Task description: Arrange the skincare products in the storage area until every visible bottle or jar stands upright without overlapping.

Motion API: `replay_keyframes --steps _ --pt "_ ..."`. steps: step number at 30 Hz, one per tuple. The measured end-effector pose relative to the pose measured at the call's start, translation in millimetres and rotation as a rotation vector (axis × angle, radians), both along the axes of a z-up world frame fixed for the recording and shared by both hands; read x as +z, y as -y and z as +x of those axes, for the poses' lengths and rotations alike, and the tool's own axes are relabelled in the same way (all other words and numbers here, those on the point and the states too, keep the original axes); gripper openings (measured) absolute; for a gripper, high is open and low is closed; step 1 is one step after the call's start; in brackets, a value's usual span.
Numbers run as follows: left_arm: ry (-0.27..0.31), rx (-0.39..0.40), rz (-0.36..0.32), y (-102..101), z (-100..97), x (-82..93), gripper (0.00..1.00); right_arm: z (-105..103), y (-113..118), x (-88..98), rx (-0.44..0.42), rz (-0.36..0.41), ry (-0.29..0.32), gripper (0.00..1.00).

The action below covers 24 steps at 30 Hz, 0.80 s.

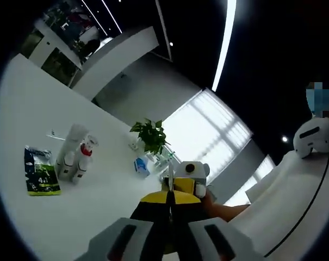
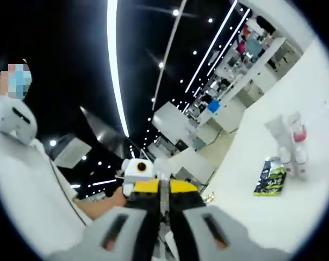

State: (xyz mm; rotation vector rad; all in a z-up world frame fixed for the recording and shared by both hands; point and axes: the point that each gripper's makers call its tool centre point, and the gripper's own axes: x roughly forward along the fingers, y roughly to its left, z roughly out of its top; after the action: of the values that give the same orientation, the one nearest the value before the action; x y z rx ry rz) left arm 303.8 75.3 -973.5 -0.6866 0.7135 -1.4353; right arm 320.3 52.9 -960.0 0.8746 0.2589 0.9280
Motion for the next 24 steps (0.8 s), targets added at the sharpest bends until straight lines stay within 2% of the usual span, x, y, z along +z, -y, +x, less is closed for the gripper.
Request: replay_keyframes --steps 4,6,9,11,13,16,19,21,24 --pt "-0.012 -0.002 0.010 0.0 1.8 -4.0 0.01 -0.5 -1.1 -1.6 -0.013 -0.043 0.023 0.00" --pt "-0.004 0.033 0.006 0.7 5.8 -3.2 0.04 0.9 0.5 2.6 -0.022 0.000 -0.001 0.00" --pt "0.000 0.020 0.008 0.1 2.7 -3.8 0.05 6.4 5.6 7.3 -0.061 0.026 -0.002 0.00" --pt "-0.018 0.027 -0.003 -1.2 2.5 -2.5 0.01 10.3 8.0 10.7 -0.075 0.049 -0.008 0.00" --pt "-0.020 0.037 -0.039 -2.1 3.9 3.1 0.00 11.7 7.0 13.0 -0.078 0.048 -0.009 0.00" --pt "-0.028 0.044 -0.043 -3.4 5.2 4.9 0.00 13.0 5.6 17.9 -0.086 0.038 -0.007 0.01" --pt "-0.039 0.058 -0.066 -7.7 6.1 9.7 0.00 11.7 6.2 17.9 -0.104 0.024 0.001 0.07" --pt "-0.042 0.070 -0.070 -10.6 6.6 9.3 0.00 9.0 5.2 13.2 -0.099 -0.007 0.001 0.09" --pt "-0.066 0.065 -0.069 -12.1 3.9 4.7 0.00 6.2 3.2 12.9 -0.085 -0.010 0.000 0.09"
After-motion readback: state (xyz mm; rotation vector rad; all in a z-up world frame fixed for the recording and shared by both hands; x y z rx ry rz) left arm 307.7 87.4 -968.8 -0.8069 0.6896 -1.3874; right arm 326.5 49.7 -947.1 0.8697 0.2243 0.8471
